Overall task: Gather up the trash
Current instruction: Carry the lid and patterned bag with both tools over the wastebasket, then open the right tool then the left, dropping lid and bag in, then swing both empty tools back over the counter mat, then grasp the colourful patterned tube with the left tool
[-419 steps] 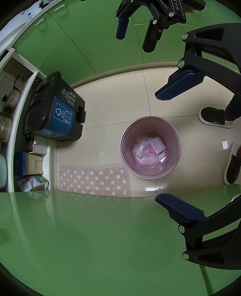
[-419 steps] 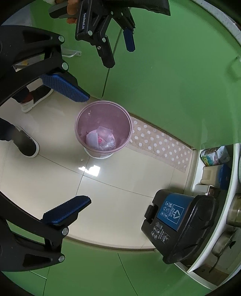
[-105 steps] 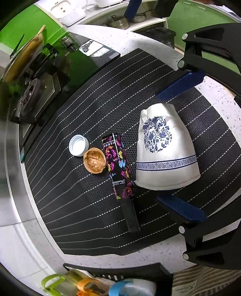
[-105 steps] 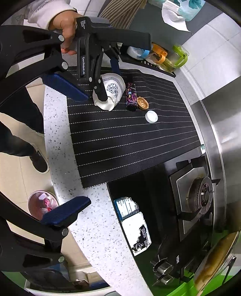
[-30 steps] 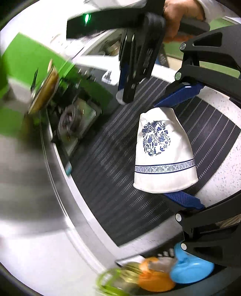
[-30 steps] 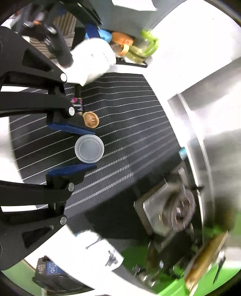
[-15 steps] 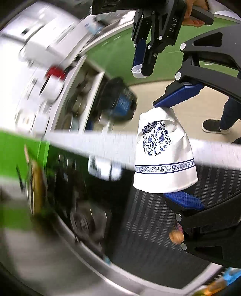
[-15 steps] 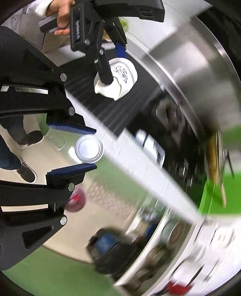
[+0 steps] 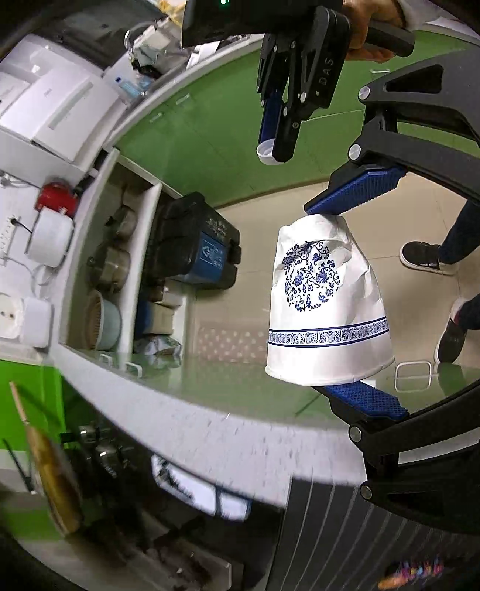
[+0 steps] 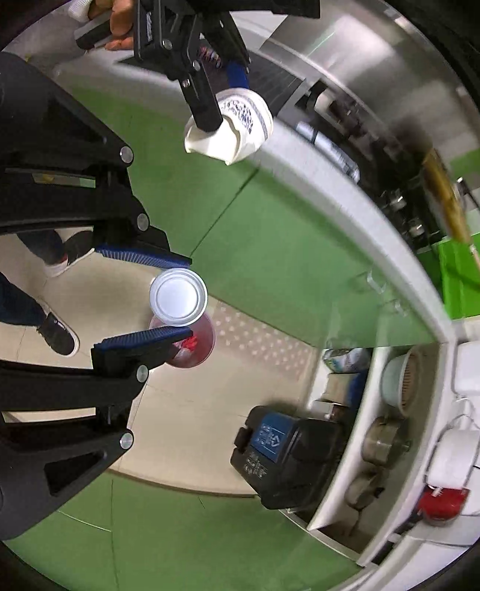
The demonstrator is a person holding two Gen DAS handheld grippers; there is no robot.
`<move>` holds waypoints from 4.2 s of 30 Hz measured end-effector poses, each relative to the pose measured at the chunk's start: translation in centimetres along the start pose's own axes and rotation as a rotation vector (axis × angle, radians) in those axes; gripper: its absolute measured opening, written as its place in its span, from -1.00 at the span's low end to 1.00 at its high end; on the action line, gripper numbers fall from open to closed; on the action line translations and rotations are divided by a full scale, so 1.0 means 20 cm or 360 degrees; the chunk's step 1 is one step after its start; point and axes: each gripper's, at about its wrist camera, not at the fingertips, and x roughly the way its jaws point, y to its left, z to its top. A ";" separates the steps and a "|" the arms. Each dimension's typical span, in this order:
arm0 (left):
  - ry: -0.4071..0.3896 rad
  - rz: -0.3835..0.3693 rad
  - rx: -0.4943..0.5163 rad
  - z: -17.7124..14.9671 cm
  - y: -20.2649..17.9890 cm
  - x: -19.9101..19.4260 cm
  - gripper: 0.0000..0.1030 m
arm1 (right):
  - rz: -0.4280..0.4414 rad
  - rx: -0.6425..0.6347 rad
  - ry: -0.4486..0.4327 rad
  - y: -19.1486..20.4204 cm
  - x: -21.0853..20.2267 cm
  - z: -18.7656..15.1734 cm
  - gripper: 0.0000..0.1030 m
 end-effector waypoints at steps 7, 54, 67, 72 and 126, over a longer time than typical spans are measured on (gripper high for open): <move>0.0039 0.0029 -0.0064 0.01 0.03 0.40 0.56 | 0.0055 -0.0067 0.0138 -0.24 0.50 0.01 -0.38; 0.0262 -0.0081 0.0080 0.00 0.07 1.51 0.70 | -0.0058 0.0217 0.0146 -0.81 1.16 -0.11 0.86; 0.0298 -0.0008 0.0043 -0.02 0.08 1.53 0.89 | -0.0073 0.0237 0.0151 -0.80 1.12 -0.15 0.86; 0.0289 0.0007 0.0032 -0.01 0.05 1.39 0.89 | -0.0071 0.0227 0.0158 -0.75 1.03 -0.15 0.89; -0.0085 0.0514 -0.0672 -0.64 1.22 -0.86 0.89 | 0.0556 -0.0809 0.0122 1.60 -0.03 0.40 0.94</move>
